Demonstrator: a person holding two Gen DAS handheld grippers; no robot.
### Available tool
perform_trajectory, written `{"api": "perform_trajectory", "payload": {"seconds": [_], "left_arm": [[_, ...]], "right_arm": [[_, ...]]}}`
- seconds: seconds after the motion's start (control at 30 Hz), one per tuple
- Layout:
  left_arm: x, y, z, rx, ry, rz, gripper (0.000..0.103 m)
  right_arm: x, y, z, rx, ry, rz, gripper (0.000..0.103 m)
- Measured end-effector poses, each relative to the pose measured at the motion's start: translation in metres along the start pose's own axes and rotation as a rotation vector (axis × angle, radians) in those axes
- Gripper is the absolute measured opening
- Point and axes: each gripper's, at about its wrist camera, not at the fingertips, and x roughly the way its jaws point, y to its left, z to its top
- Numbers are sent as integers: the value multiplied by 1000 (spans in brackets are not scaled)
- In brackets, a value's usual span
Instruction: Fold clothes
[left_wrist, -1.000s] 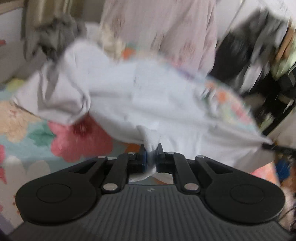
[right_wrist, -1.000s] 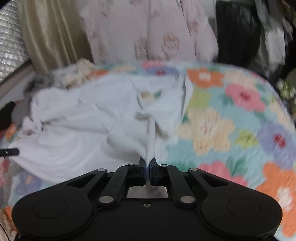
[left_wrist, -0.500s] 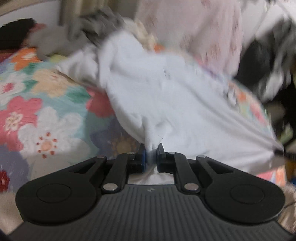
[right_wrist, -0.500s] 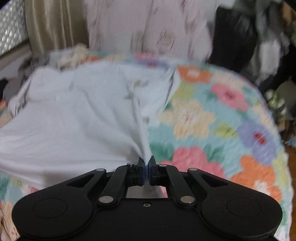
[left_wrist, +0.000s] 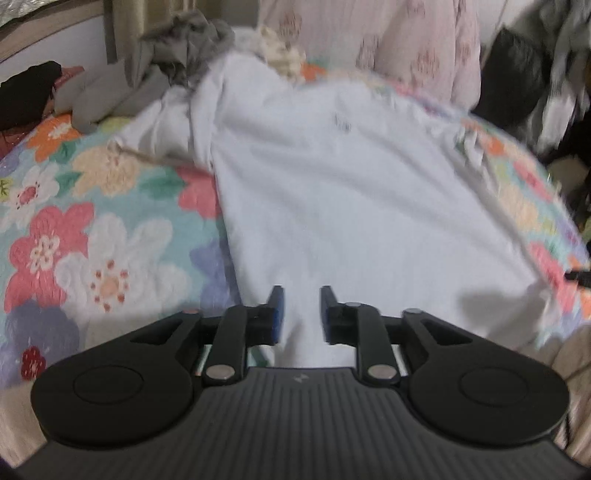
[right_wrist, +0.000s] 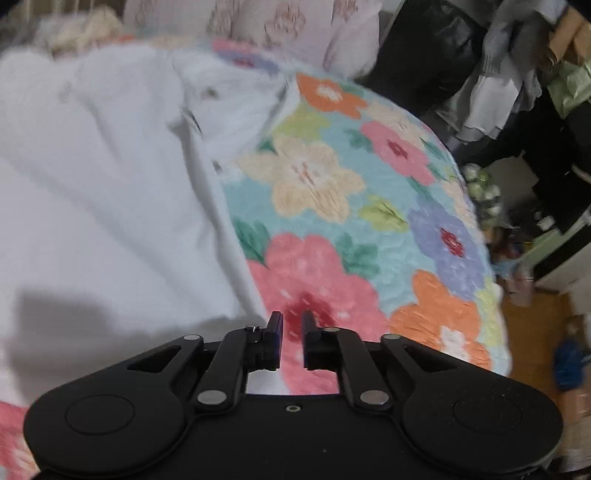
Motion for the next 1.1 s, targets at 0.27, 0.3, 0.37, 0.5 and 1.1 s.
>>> {"api": "perform_trajectory", "payload": {"seconds": [0.27, 0.3, 0.37, 0.5, 1.1], "left_arm": [[60, 8, 82, 88, -18, 119, 38], [69, 8, 90, 96, -30, 163, 38], [87, 14, 104, 92, -65, 242, 43], [117, 63, 108, -157, -71, 148, 47], [112, 237, 138, -489, -333, -29, 3]], "right_arm": [[-68, 74, 35, -92, -237, 372, 43], [-77, 88, 43, -118, -270, 396, 44], [-83, 114, 58, -160, -309, 462, 44], [-61, 153, 75, -125, -221, 690, 45], [2, 318, 134, -129, -87, 864, 45]]}}
